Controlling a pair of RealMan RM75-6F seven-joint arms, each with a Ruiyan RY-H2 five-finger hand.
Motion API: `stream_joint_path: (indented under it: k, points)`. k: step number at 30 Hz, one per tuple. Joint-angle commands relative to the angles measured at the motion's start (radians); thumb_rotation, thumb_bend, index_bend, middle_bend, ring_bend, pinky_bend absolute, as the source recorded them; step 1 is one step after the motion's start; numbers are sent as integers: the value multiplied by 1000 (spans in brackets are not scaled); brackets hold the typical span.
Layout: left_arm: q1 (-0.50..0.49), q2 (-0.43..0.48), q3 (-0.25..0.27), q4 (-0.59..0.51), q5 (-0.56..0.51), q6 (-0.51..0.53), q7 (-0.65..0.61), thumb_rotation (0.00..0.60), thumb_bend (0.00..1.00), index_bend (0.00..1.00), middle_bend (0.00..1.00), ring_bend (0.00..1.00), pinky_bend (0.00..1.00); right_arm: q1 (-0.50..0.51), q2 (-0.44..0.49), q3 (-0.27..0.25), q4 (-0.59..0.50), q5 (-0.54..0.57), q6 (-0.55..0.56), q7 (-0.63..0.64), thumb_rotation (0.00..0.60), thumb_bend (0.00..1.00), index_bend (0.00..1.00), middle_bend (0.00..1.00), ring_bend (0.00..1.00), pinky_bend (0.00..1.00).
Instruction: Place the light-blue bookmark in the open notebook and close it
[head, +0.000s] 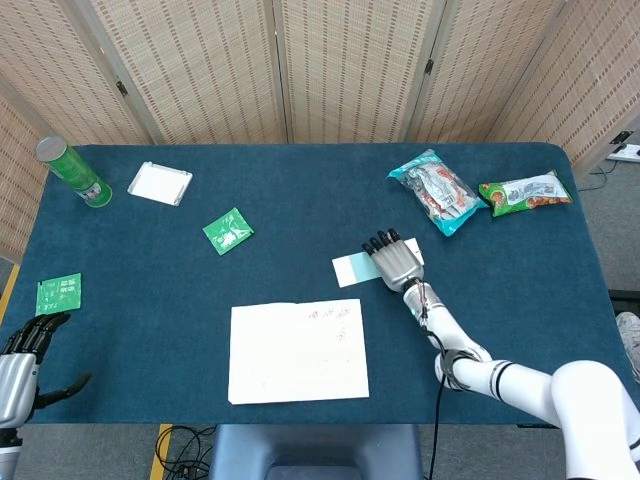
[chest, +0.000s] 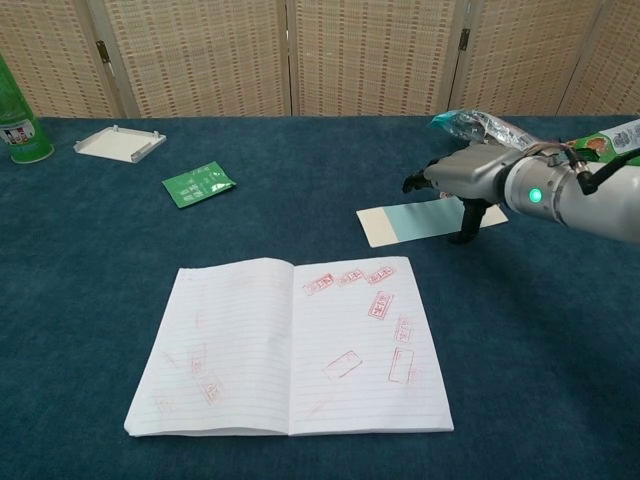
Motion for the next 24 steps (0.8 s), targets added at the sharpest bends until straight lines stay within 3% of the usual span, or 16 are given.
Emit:
stream_joint_path:
  k: [1, 24]
  points:
    - [2, 0, 0, 2, -2, -1, -1, 600, 173, 185, 198, 142, 219, 17, -15, -7, 27, 21, -9, -6, 600, 227, 132, 104, 0, 84]
    - [9, -2, -3, 10, -4, -7, -5, 600, 173, 185, 198, 142, 219, 56, -62, -42, 128, 64, -23, 14, 600, 265, 182, 114, 0, 84]
